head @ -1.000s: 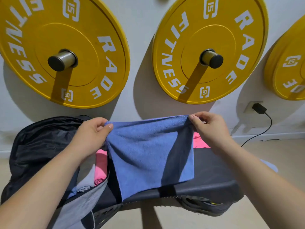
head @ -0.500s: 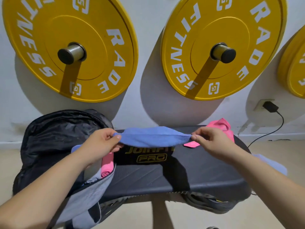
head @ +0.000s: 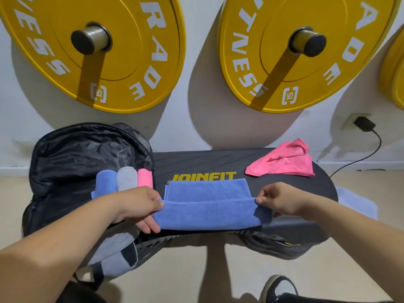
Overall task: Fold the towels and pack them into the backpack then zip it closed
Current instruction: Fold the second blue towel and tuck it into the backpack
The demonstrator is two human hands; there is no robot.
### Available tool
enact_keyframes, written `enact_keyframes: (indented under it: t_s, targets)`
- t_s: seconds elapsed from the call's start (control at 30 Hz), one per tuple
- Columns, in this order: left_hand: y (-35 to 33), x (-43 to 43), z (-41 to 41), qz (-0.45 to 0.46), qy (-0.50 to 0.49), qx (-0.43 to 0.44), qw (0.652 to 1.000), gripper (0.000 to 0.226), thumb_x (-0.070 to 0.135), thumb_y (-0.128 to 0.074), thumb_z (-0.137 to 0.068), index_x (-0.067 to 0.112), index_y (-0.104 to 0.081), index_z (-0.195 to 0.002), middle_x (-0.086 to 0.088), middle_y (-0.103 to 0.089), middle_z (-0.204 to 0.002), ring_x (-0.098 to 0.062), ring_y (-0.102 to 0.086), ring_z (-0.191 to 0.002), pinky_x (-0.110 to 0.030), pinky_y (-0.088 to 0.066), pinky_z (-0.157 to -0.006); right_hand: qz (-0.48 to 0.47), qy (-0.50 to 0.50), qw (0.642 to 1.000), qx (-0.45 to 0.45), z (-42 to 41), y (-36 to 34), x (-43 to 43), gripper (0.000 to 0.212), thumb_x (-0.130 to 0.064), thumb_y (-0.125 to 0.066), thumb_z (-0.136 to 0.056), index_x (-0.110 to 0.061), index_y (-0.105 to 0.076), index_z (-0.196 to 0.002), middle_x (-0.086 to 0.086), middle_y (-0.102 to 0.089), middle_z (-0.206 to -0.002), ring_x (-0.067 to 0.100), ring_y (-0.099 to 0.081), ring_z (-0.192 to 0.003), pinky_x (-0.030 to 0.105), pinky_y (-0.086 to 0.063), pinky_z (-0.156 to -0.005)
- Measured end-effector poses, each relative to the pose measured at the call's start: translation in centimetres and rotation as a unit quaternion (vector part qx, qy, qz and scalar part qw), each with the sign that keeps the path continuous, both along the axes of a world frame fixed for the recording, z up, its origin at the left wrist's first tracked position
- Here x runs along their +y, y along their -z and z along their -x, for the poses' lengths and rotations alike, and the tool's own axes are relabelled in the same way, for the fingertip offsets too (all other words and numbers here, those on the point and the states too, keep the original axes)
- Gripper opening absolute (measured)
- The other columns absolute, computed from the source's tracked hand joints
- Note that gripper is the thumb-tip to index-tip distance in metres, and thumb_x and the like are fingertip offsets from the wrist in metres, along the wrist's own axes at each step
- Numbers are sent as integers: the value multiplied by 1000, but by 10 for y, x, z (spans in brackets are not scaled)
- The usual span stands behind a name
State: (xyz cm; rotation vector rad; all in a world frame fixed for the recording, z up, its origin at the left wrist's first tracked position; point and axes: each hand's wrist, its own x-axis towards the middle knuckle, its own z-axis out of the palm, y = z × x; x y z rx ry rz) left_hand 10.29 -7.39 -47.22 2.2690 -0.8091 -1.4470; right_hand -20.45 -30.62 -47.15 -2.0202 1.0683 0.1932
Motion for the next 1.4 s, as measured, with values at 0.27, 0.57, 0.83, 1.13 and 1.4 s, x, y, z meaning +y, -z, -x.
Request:
enact_keyframes:
  t_s: [0.27, 0.57, 0.83, 1.13, 1.4]
  targets:
    - [31, -42, -28, 39, -99, -68, 992, 12, 22, -45, -106, 10, -47, -107, -23, -77, -77, -30, -70, -58, -26, -54, -52, 121, -14, 989, 84, -51, 15, -27, 24, -25, -59, -100, -6, -65, -87, 7, -63, -69, 20, -57, -55, 26, -47, -50]
    - [85, -79, -41, 61, -142, -151, 976, 11, 10, -51, -97, 3, -51, -106, -25, -71, -75, -27, -74, -51, -23, -50, -43, 170, 6, 981, 96, -93, 78, -63, 16, -23, -60, -97, -15, -61, -83, 10, -68, -88, 32, -64, -89, 32, -47, -70]
    - [84, -73, -22, 148, 142, -353, 913, 26, 32, -71, -78, 30, -48, -89, 9, -54, -92, -22, -56, -88, -39, -49, -82, 193, -61, 971, 125, -82, 95, -72, 34, -40, -60, -96, -24, -64, -125, 2, -44, -110, 24, -50, -95, 40, -49, -92]
    - [83, -64, 19, 37, 419, -365, 830, 23, 8, -55, -81, 24, -45, -95, 6, -43, -101, -21, -44, -77, -33, -26, -54, 215, -66, 961, 162, -93, 106, -62, 31, -42, -51, -99, -16, -57, -114, 7, -50, -117, 29, -57, -99, 43, -53, -87]
    - [70, -89, -7, 50, 284, -484, 826, 34, -7, -46, -84, 14, -50, -110, -10, -45, -115, -38, -60, -83, -42, -37, -63, 84, -65, 965, 241, -85, 85, -63, 28, -34, -55, -84, -7, -62, -86, 11, -67, -73, 28, -64, -57, 31, -58, -54]
